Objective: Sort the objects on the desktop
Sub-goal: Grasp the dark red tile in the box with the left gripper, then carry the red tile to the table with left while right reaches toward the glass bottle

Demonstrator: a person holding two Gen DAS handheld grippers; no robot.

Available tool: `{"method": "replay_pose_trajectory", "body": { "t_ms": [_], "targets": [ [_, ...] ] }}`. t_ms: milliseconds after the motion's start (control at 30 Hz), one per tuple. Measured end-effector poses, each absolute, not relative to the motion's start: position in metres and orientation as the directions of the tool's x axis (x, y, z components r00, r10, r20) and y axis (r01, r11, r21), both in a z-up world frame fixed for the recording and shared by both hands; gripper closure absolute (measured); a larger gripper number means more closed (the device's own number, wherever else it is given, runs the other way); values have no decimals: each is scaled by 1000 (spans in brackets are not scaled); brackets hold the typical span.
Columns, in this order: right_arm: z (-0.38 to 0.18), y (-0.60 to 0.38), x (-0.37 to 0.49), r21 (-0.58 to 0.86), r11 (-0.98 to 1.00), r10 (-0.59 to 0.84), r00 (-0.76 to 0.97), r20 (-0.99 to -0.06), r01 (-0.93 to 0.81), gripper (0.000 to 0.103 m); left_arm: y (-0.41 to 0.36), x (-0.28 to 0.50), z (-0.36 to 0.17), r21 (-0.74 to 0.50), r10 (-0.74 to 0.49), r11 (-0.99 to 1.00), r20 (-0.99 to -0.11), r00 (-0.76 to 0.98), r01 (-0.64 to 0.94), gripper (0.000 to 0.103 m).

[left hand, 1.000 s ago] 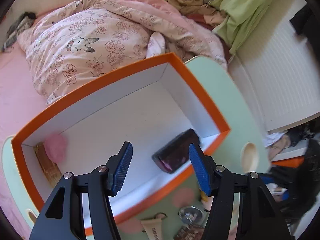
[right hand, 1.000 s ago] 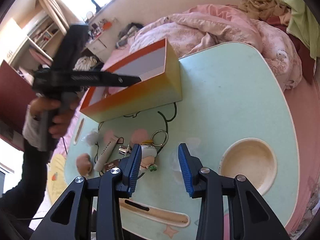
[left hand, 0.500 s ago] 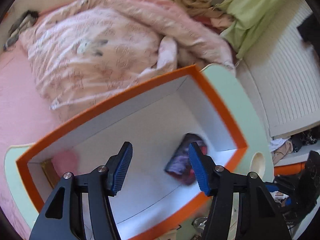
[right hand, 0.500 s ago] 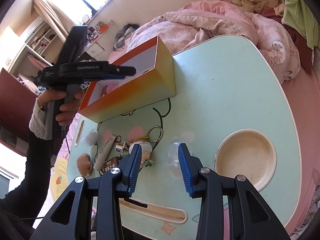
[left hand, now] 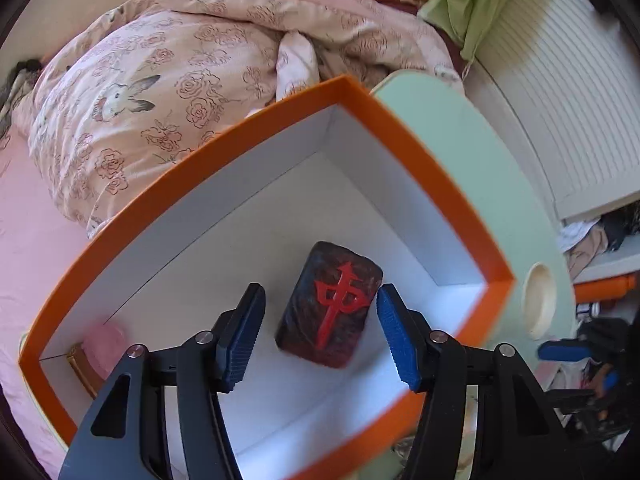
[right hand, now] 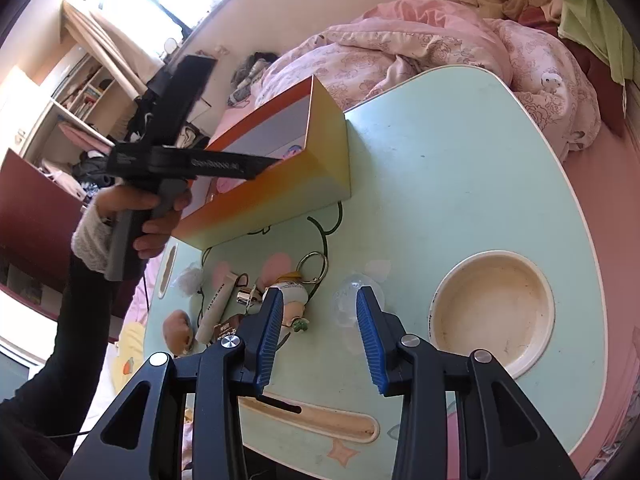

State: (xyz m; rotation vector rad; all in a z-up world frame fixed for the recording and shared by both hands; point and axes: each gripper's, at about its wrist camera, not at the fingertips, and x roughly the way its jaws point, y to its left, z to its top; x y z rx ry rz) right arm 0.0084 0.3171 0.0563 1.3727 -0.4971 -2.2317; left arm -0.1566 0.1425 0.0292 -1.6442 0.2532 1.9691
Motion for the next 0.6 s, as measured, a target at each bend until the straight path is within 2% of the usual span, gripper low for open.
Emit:
{"method": "replay_pose_trajectory", "body": {
  "t_ms": [67, 333, 600],
  "targets": [
    [57, 318, 9, 535, -821, -567, -390, -726, 198, 66, 138, -159, 30, -235, 318, -819, -945, -72, -524, 61],
    [54, 313, 7, 541, -818, -572, -380, -727, 196, 65, 109, -156, 51, -241, 352, -844, -923, -156, -479, 61],
    [59, 304, 9, 530, -822, -568, -384, -728, 209, 63, 55, -92, 126, -344, 529, -773, -813, -242, -534, 61]
  ]
}}
